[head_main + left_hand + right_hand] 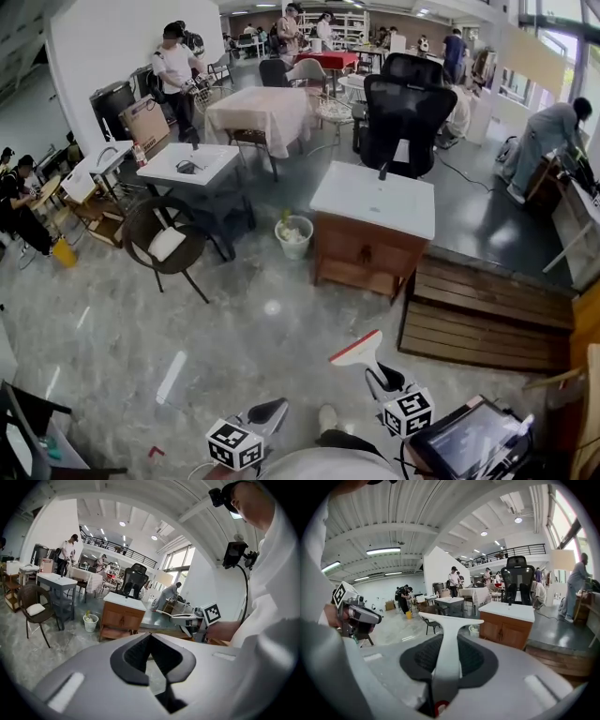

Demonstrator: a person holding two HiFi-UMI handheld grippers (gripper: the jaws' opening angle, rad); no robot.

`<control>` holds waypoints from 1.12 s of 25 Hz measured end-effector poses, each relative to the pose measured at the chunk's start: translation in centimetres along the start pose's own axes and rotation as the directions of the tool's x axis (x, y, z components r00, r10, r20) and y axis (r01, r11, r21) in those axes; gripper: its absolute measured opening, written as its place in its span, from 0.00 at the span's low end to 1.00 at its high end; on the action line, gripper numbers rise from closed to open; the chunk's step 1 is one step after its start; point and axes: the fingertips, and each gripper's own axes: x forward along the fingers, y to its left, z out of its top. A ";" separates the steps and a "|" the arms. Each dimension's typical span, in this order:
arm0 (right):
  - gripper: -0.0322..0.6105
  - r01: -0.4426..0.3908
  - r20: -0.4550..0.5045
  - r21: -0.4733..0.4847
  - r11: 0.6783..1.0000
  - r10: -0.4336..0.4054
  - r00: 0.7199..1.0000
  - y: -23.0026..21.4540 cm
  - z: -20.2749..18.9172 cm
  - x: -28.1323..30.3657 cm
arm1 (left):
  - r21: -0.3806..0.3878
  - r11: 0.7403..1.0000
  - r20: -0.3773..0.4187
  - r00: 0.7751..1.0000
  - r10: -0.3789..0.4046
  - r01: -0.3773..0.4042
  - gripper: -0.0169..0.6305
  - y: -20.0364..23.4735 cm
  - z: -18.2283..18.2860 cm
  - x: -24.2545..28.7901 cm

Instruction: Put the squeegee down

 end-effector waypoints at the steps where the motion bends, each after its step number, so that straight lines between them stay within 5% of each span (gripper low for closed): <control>1: 0.20 -0.004 0.002 0.005 1.000 0.004 1.000 -1.2 0.9 1.3 | 0.005 1.000 0.000 1.000 0.004 -0.004 0.04 0.8 1.3 1.4; 7: 0.20 0.003 0.019 0.008 1.000 -0.004 1.000 -9.0 4.9 7.9 | 0.052 0.998 0.023 0.999 0.035 -0.036 0.04 4.6 8.4 9.4; 15: 0.20 0.055 0.016 0.075 0.996 -0.056 0.998 -15.6 7.4 16.2 | 0.050 0.999 0.022 1.000 0.014 -0.016 0.04 10.2 12.9 16.6; 28: 0.20 0.238 0.002 0.128 0.963 -0.240 0.971 -18.4 17.1 35.5 | 0.114 0.978 -0.021 0.985 -0.173 0.174 0.04 30.4 23.0 23.0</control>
